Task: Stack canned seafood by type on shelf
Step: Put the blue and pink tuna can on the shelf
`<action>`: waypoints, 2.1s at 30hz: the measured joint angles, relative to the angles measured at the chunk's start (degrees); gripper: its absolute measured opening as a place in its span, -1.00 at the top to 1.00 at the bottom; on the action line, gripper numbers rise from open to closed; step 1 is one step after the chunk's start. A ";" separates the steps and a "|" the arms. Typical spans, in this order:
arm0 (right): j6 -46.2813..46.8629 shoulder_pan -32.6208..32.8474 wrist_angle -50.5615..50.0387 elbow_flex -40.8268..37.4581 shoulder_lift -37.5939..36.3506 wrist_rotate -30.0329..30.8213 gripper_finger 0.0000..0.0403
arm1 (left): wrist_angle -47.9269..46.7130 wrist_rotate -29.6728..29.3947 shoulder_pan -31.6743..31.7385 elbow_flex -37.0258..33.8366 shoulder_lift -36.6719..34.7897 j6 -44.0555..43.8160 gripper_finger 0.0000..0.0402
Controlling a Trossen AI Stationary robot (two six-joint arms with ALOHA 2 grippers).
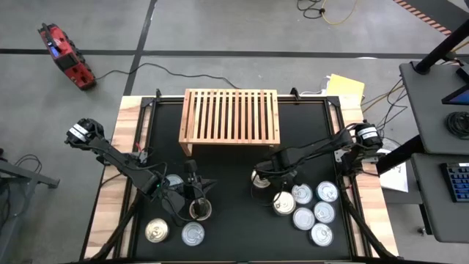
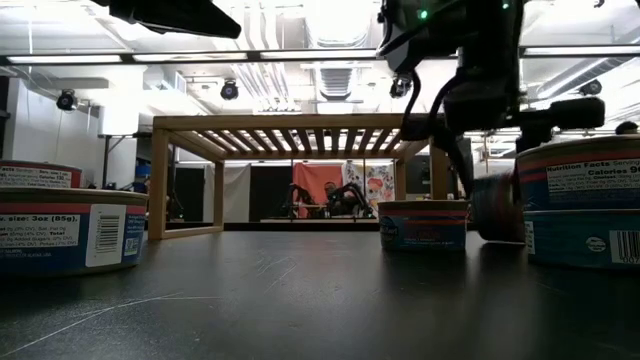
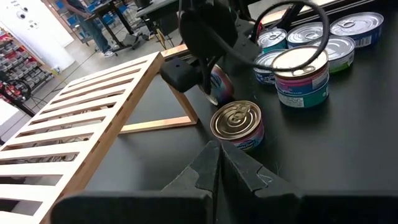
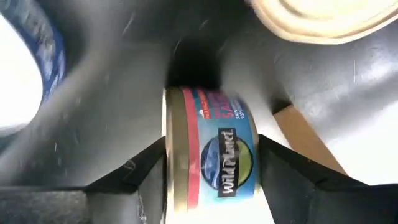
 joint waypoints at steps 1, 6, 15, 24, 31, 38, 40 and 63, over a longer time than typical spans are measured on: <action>0.99 -0.12 0.23 -0.06 0.06 0.01 -0.07 | 0.00 0.00 0.00 0.00 0.00 0.00 1.00; 5.16 -0.84 0.45 -0.07 -0.07 0.08 -0.08 | -0.02 0.00 0.00 0.00 0.00 0.00 1.00; 6.92 -0.82 0.44 -0.12 -0.09 0.37 -0.09 | -0.05 0.02 0.00 0.00 0.00 -0.17 1.00; 12.76 -0.71 -0.34 -0.13 -0.29 0.39 0.09 | -0.05 0.02 0.00 0.00 0.00 -0.19 1.00; 17.28 -0.05 -1.27 0.50 -2.84 -1.05 0.09 | -0.05 0.02 -0.02 0.00 0.00 -0.20 1.00; 23.75 0.34 -1.77 2.86 -9.71 -3.39 0.09 | -0.25 -2.91 0.03 0.00 0.00 0.34 1.00; 26.73 0.34 -1.64 3.92 -12.11 -4.74 0.09 | -0.75 -5.73 0.05 0.00 0.00 0.39 1.00; 42.31 -14.11 23.30 8.30 -29.28 -18.65 0.09 | -9.28 -6.49 1.92 6.64 -0.03 -2.85 1.00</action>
